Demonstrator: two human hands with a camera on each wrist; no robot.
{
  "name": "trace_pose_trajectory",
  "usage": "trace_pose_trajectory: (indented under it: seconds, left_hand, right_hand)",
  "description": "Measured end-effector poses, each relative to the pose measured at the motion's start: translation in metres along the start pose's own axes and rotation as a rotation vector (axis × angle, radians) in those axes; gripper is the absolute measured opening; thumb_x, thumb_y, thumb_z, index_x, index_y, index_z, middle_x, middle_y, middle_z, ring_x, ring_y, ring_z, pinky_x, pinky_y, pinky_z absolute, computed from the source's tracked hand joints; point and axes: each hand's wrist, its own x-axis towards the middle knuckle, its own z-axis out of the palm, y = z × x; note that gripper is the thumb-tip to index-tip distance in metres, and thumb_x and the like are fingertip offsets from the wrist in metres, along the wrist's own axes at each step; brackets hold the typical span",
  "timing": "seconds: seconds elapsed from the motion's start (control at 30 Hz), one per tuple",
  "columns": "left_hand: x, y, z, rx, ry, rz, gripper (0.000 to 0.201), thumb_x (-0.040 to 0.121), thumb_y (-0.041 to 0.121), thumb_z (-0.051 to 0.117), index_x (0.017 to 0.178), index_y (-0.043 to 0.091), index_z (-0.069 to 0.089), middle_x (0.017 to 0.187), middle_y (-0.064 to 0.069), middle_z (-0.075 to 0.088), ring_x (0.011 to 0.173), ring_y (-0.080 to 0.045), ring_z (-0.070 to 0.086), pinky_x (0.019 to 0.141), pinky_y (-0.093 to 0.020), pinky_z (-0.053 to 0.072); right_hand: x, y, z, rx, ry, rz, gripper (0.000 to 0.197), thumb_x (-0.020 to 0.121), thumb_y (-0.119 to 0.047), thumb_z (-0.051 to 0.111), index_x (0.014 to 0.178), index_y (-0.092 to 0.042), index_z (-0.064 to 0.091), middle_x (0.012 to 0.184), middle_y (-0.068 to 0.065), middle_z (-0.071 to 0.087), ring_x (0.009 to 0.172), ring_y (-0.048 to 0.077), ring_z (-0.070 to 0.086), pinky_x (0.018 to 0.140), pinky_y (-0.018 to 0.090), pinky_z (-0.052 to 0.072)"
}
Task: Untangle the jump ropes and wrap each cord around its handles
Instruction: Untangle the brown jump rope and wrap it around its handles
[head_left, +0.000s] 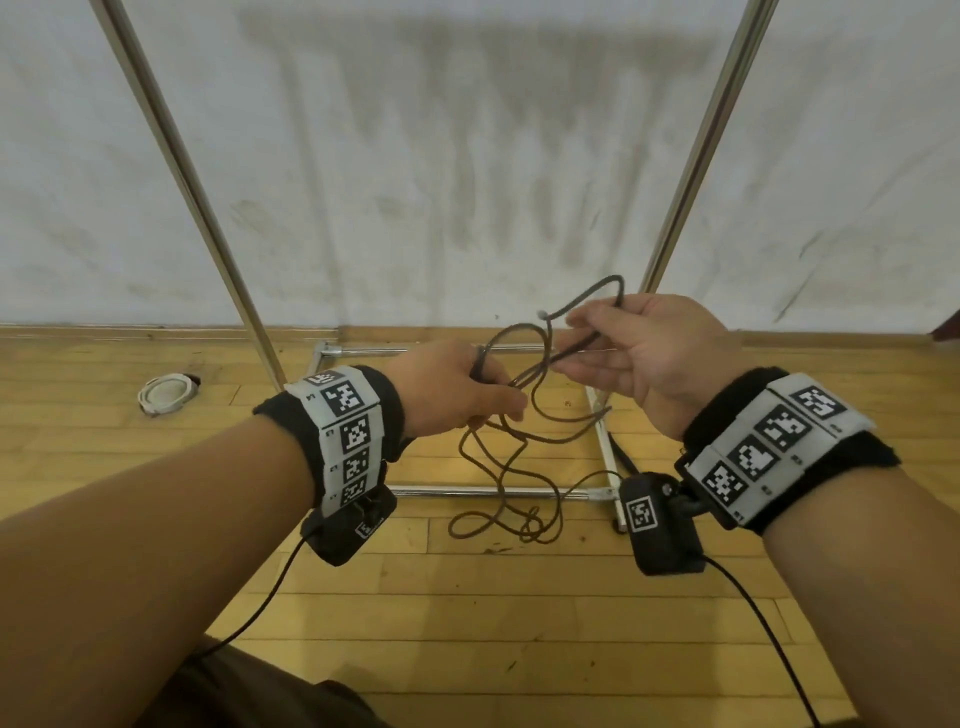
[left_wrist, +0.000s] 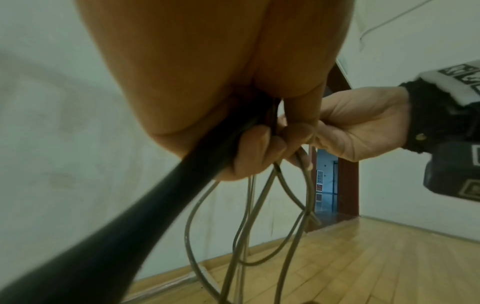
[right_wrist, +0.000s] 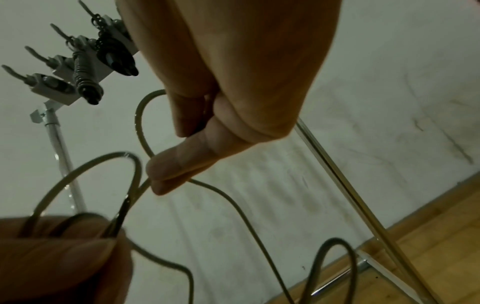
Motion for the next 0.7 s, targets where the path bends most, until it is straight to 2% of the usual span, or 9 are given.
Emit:
trace_pose_trajectory:
  seconds: [0.07,0.1,0.2,0.27,0.37,0.5,0.53,0.63,0.7]
  left_hand:
    - [-0.002,-0.005,-0.003,0.036,-0.030,-0.012,0.027,0.096,0.053,0.070,0.085,0.031,0.081,0.057,0.017,0.063,0.051,0.005,0.055,0.054,-0.016,0.045]
    - [-0.002,-0.007,-0.003,0.067,-0.042,-0.027,0.025,0.094,0.052,0.073,0.085,0.031,0.081,0.058,0.019,0.064,0.055,0.004,0.058,0.056,-0.016,0.046]
    - [-0.002,-0.011,-0.001,0.147,-0.039,-0.067,0.019,0.092,0.053,0.074,0.087,0.035,0.079,0.063,0.025,0.067,0.071,-0.002,0.063,0.067,-0.025,0.048]
    - [-0.002,-0.010,-0.001,0.093,-0.015,-0.060,0.017,0.093,0.057,0.071,0.099,0.043,0.077,0.063,0.028,0.065,0.069,0.001,0.064,0.067,-0.025,0.048]
    - [-0.003,0.001,0.001,0.025,-0.023,0.023,0.029,0.088,0.070,0.070,0.115,0.058,0.070,0.064,0.032,0.063,0.064,0.013,0.061,0.066,-0.026,0.044]
    - [0.005,0.015,0.014,-0.061,0.017,0.000,0.033,0.076,0.078,0.074,0.098,0.054,0.075,0.073,0.030,0.068,0.080,0.001,0.065,0.075,-0.033,0.050]
    - [0.007,0.016,0.019,-0.047,0.029,-0.013,0.033,0.076,0.077,0.075,0.095,0.051,0.076,0.069,0.031,0.066,0.080,-0.002,0.065,0.073,-0.032,0.049]
    - [0.008,0.018,0.031,0.039,0.048,-0.022,0.024,0.087,0.067,0.073,0.083,0.043,0.074,0.062,0.033,0.063,0.069,0.004,0.062,0.063,-0.025,0.043]
    - [0.010,0.016,0.034,0.062,0.073,-0.024,0.023,0.094,0.056,0.070,0.077,0.041,0.069,0.065,0.025,0.065,0.065,0.004,0.061,0.059,-0.023,0.040]
  right_hand:
    - [0.003,-0.007,-0.009,0.105,0.080,0.029,0.025,0.105,-0.018,0.055,0.108,0.004,0.066,0.095,0.022,0.077,0.082,0.031,0.078,0.059,0.026,0.061]
    - [0.005,-0.011,-0.014,0.177,0.126,0.042,0.027,0.106,-0.020,0.054,0.107,0.004,0.067,0.094,0.020,0.078,0.080,0.028,0.078,0.057,0.025,0.060]
    - [0.008,-0.022,-0.031,0.338,0.255,0.078,0.034,0.106,-0.023,0.054,0.093,0.005,0.070,0.093,0.018,0.079,0.071,0.019,0.078,0.062,0.024,0.063]
    - [0.008,-0.023,-0.035,0.359,0.272,0.114,0.033,0.105,-0.023,0.056,0.089,0.002,0.070,0.093,0.018,0.078,0.069,0.018,0.077,0.066,0.023,0.063]
    - [0.007,-0.017,-0.026,0.338,0.227,0.165,0.026,0.104,-0.020,0.058,0.100,0.003,0.069,0.092,0.018,0.079,0.074,0.020,0.078,0.057,0.021,0.061]
    - [0.005,-0.009,-0.003,0.353,0.114,0.164,0.030,0.107,-0.021,0.052,0.101,0.004,0.067,0.090,0.019,0.078,0.075,0.023,0.078,0.054,0.020,0.059]
    - [0.004,-0.010,0.001,0.371,0.091,0.165,0.030,0.107,-0.020,0.052,0.102,0.005,0.067,0.090,0.019,0.078,0.076,0.023,0.078,0.055,0.021,0.059]
    - [0.002,-0.019,0.002,0.458,0.054,0.163,0.030,0.107,-0.018,0.053,0.105,0.007,0.068,0.094,0.019,0.078,0.083,0.025,0.079,0.057,0.021,0.060]
    - [0.000,-0.028,-0.002,0.516,0.067,0.148,0.026,0.104,-0.013,0.056,0.104,0.009,0.069,0.100,0.020,0.078,0.087,0.026,0.079,0.058,0.022,0.061]
